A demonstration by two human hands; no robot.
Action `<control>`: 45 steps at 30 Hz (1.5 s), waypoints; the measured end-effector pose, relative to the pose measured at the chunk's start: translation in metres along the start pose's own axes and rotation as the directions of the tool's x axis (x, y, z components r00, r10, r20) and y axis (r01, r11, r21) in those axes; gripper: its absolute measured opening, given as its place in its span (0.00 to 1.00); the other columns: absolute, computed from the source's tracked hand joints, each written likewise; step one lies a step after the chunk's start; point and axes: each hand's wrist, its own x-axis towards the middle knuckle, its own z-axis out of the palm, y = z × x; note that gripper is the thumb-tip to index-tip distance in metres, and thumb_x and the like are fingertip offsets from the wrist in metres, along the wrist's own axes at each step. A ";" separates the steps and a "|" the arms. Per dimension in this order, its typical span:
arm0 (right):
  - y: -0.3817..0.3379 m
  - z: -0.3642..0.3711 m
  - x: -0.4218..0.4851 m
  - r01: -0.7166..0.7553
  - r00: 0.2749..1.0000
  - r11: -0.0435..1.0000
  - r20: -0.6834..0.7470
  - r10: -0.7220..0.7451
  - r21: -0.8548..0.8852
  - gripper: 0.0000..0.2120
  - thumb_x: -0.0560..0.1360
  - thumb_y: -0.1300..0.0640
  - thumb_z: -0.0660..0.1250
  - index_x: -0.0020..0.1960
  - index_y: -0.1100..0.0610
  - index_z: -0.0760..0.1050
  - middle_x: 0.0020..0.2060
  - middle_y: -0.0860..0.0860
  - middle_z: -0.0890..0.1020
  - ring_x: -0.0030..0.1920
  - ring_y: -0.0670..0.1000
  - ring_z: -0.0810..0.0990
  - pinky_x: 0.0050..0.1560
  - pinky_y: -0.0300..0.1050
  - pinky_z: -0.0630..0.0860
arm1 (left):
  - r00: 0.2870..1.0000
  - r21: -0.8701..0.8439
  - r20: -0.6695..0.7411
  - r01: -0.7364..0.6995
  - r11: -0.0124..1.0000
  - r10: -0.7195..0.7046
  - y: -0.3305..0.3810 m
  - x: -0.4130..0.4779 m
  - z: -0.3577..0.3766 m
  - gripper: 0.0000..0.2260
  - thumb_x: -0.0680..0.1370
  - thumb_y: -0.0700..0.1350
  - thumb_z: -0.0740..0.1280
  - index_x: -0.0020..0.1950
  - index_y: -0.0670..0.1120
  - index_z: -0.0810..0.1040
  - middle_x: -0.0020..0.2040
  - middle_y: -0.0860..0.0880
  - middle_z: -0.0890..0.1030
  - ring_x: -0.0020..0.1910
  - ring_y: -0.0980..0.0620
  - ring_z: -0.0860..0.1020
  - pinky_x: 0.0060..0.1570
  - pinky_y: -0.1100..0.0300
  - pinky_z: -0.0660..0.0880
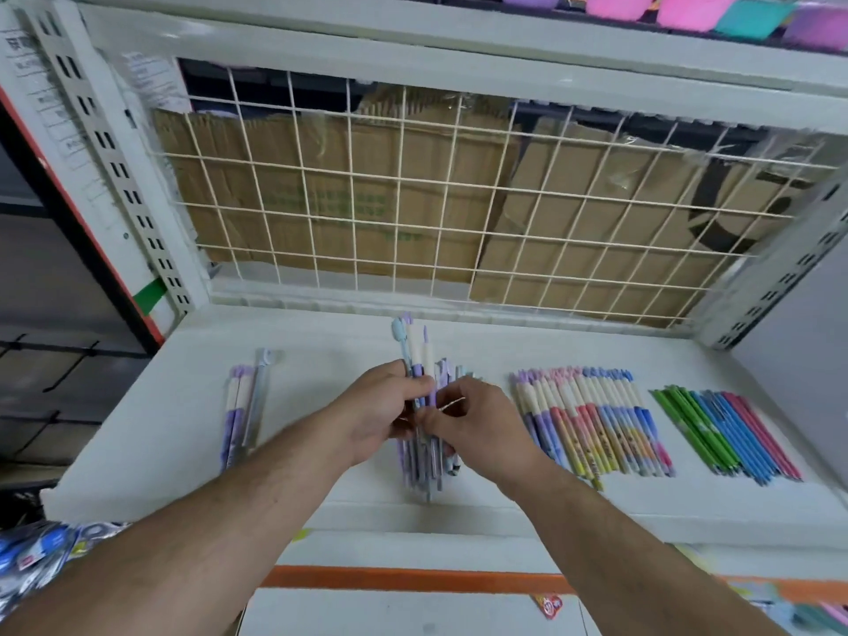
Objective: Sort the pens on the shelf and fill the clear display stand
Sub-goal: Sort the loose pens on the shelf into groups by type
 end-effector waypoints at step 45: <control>0.087 -0.099 0.000 -0.121 0.992 0.952 -0.079 0.103 -0.281 0.08 0.80 0.56 0.68 0.42 0.56 0.79 0.31 0.48 0.78 0.29 0.44 0.74 0.25 0.30 0.66 | 0.993 0.315 -0.121 0.032 0.948 0.006 -0.028 0.037 0.123 0.06 0.79 0.38 0.60 0.45 0.46 0.75 0.41 0.44 0.74 0.36 0.47 0.71 0.27 0.61 0.66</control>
